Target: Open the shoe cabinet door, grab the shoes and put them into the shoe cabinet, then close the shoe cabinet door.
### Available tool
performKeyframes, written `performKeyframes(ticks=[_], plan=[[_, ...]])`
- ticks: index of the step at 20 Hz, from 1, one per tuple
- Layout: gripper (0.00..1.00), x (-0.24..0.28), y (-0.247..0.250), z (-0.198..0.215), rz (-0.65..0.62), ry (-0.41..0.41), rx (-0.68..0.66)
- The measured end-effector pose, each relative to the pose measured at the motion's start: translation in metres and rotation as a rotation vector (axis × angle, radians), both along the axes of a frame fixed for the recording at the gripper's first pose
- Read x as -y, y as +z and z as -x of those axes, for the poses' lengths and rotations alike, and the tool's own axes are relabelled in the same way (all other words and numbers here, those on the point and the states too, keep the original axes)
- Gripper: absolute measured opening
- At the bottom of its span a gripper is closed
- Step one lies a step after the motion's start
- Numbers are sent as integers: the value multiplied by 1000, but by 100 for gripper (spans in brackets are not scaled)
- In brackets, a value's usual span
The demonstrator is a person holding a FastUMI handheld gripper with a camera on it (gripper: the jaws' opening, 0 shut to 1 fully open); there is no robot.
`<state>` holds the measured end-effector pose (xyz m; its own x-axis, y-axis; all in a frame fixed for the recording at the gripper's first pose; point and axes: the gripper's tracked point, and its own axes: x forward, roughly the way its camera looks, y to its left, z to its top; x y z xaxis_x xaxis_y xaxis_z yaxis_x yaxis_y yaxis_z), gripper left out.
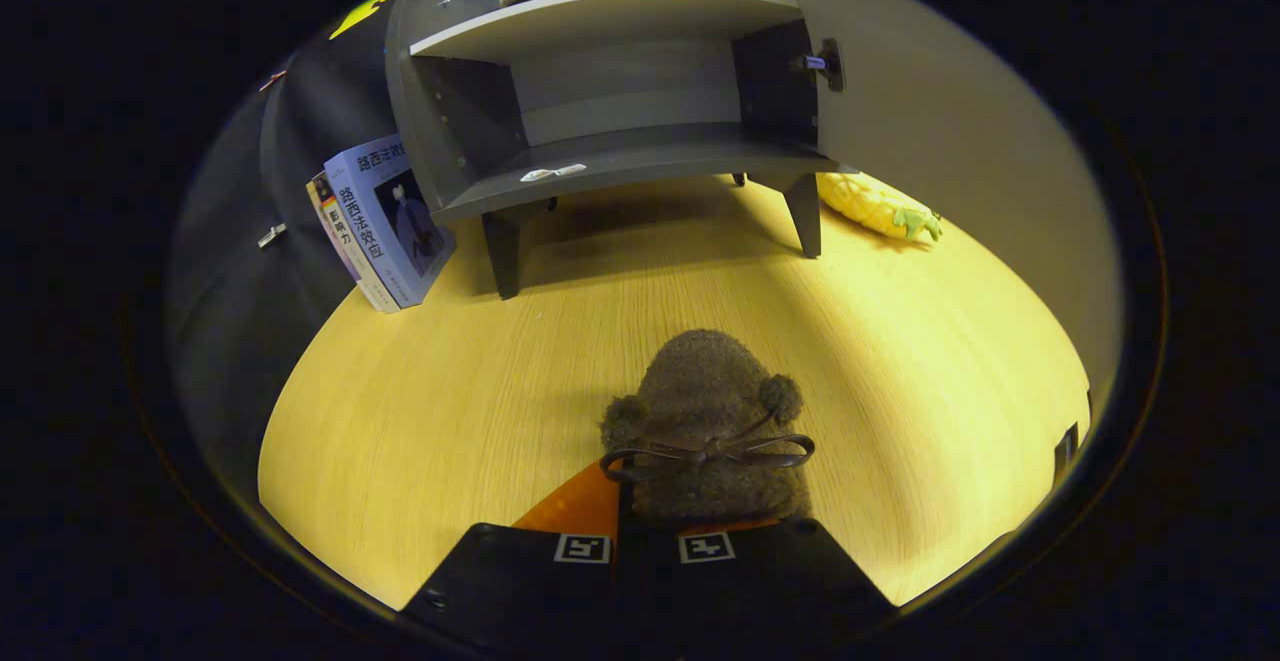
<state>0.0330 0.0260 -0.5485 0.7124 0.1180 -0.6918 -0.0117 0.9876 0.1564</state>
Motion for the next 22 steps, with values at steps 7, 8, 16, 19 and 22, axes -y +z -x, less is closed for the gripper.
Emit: performKeyframes(ticks=[7, 8, 16, 19, 22], plan=[[10, 25, 133, -17, -31, -42, 95], [10, 28, 156, -22, -33, -47, 119], [10, 37, 341, -82, -43, -11, 280], [10, 36, 380, -124, -46, 9, 301], [10, 34, 404, -177, -62, 2, 324]])
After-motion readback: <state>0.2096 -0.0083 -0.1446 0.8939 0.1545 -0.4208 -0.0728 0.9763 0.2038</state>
